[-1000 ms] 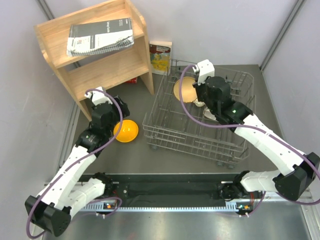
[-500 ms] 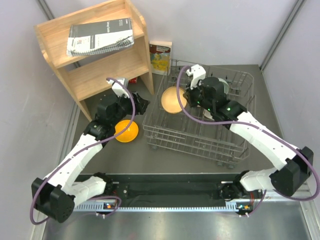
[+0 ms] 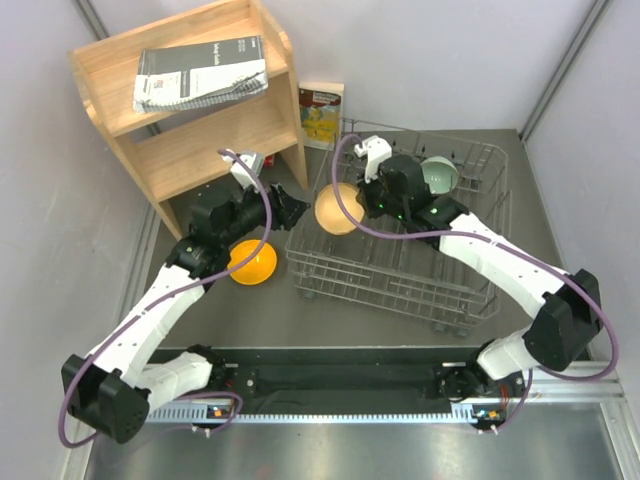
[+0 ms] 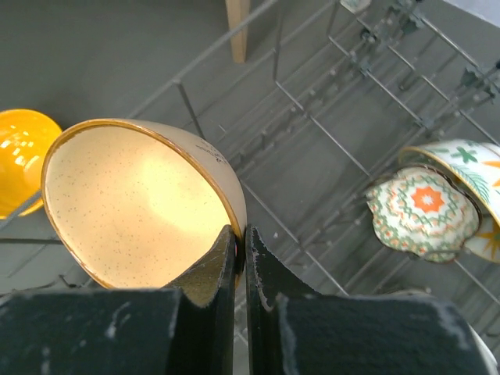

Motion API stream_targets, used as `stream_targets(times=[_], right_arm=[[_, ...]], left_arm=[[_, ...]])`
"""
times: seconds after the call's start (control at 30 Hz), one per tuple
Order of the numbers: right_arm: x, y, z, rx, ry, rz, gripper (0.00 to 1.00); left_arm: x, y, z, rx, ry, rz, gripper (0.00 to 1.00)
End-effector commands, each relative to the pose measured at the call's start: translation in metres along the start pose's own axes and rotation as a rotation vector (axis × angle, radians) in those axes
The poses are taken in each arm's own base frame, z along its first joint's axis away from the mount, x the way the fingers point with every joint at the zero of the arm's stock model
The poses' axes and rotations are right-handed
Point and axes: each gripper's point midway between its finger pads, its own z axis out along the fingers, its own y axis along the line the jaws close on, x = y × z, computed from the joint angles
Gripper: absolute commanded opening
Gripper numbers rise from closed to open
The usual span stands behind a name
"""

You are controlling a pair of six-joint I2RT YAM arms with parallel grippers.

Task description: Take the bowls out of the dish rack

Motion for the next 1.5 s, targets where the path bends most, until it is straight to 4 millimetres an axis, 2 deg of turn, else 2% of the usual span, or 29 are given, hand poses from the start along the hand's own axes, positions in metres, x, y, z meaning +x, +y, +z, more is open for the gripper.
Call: stream_targets(times=[0.0,0.07,0.2,0.57,0.67,0.73,0.77,0.83,0.97,1.1,1.13,1.17,1.2,1.3,1.37,1.4,1.47], right_arm=[[-0.085,0.021,-0.011,-0.046,-0.225,0.034,0.0],[-0.089,0.023,-0.011,-0.047,-0.223,0.029,0.0],[-0.101,0.029,-0.016,-0.061,-0.247,0.021,0.0],[-0.106,0.039,-0.035,-0.09,-0.269,0.033,0.0],[-0.104,0.04,-0.039,-0.096,-0.27,0.039,0.0],[-0.101,0.042,-0.04,-0.104,-0.268,0.046,0.0],[-0.102,0.043,-0.042,-0.108,-0.273,0.047,0.0],[-0.099,0.046,-0.042,-0.113,-0.264,0.046,0.0],[-0.097,0.049,-0.044,-0.127,-0.269,0.047,0.0],[-0.093,0.048,-0.045,-0.126,-0.266,0.053,0.0],[-0.093,0.048,-0.046,-0.125,-0.264,0.054,0.02],[-0.093,0.047,-0.047,-0.121,-0.266,0.058,0.19],[-0.093,0.047,-0.048,-0.122,-0.266,0.056,0.3],[-0.089,0.046,-0.052,-0.122,-0.255,0.061,0.53],[-0.087,0.046,-0.058,-0.13,-0.256,0.059,0.62],[-0.086,0.046,-0.06,-0.131,-0.257,0.06,0.63],[-0.085,0.041,-0.07,-0.114,-0.272,0.062,0.6]], left_arm=[[0.003,-0.013,0.014,0.052,0.026,0.025,0.64],[0.01,-0.018,0.019,0.055,0.041,0.045,0.64],[0.021,-0.012,0.031,0.012,0.063,0.057,0.64],[0.02,0.004,0.042,-0.082,0.033,0.059,0.62],[0.019,0.008,0.044,-0.102,0.02,0.06,0.59],[0.019,0.01,0.046,-0.11,0.015,0.061,0.5],[0.02,0.011,0.048,-0.11,0.02,0.06,0.32],[0.019,0.009,0.05,-0.105,0.019,0.057,0.01],[0.019,0.008,0.053,-0.106,0.015,0.054,0.0],[0.01,0.01,0.048,-0.134,-0.029,0.056,0.0],[0.005,0.012,0.047,-0.151,-0.051,0.057,0.0],[-0.002,0.009,0.043,-0.145,-0.075,0.061,0.0],[-0.011,0.014,0.04,-0.182,-0.109,0.065,0.0],[-0.032,0.023,0.03,-0.267,-0.163,0.081,0.0],[-0.045,0.037,0.02,-0.368,-0.191,0.101,0.0],[-0.054,0.041,0.015,-0.41,-0.2,0.106,0.0],[-0.059,0.055,0.002,-0.508,-0.201,0.114,0.0]])
